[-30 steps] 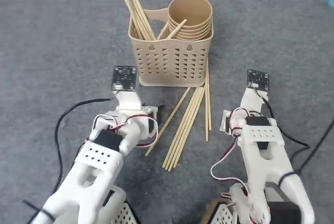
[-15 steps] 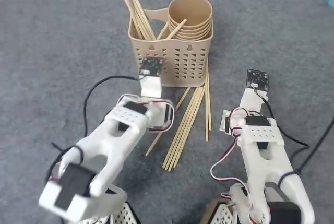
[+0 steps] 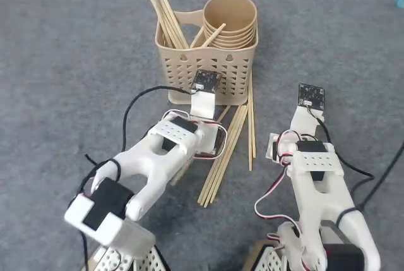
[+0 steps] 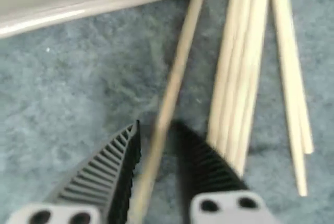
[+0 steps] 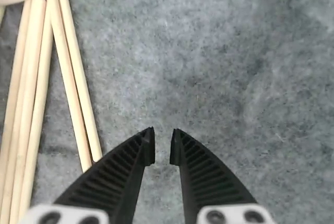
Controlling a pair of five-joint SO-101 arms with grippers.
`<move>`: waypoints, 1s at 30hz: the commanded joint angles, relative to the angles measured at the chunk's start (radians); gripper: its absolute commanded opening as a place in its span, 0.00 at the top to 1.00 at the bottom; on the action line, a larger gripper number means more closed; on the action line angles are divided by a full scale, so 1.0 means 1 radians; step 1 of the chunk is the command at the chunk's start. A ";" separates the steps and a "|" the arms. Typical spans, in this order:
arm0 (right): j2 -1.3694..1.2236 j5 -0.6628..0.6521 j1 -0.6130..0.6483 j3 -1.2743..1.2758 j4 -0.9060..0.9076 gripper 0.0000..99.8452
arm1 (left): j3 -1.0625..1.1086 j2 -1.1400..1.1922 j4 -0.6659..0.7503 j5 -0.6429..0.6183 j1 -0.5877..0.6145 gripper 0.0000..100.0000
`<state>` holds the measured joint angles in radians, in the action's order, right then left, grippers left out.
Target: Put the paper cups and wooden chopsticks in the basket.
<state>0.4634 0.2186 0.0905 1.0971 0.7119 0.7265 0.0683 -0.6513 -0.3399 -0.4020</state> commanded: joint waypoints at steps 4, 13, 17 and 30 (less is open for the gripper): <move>-0.002 0.002 -0.008 -0.055 0.001 0.94 | -0.035 -0.002 -0.015 -0.006 -0.005 0.99; -0.004 0.002 -0.010 -0.055 0.001 0.94 | 0.162 -0.180 -0.014 0.000 -0.061 0.99; -0.004 0.002 -0.010 -0.055 0.001 0.94 | 0.311 -0.342 -0.014 0.002 -0.115 0.99; -0.007 0.002 -0.010 -0.055 0.001 0.94 | 0.291 -0.744 -0.549 0.376 -0.118 0.99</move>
<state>0.4634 0.2186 0.0905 1.0971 0.7119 1.1009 -0.5823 -1.0180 -0.0729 -0.5186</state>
